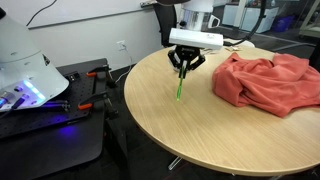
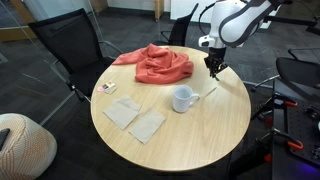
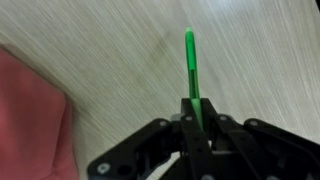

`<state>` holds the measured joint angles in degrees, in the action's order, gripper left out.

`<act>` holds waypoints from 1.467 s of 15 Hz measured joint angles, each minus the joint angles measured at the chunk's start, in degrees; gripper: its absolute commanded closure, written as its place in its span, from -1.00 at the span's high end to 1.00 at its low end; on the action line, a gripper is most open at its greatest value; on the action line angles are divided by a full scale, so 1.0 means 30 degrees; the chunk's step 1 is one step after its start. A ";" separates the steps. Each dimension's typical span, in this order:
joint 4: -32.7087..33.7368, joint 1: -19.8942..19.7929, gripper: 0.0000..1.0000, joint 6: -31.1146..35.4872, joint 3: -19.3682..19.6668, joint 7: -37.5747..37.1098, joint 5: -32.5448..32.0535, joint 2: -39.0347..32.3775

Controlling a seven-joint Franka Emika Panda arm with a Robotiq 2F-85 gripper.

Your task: Remove the marker from the mug cup

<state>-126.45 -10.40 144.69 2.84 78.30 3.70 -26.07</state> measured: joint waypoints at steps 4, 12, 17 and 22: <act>0.0152 -0.0551 -0.24 0.0913 0.0000 0.0000 -0.0169 -0.0654; 0.0390 -0.0801 0.75 0.1558 -0.0020 -0.0009 -0.0406 -0.1120; 0.0643 -0.0816 1.00 0.1807 -0.0160 -0.0009 -0.0406 -0.1010; 0.0433 -0.1139 1.00 0.2026 -0.0773 -0.0002 -0.0385 0.0305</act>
<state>-125.15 -13.82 150.77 0.52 78.30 2.54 -25.16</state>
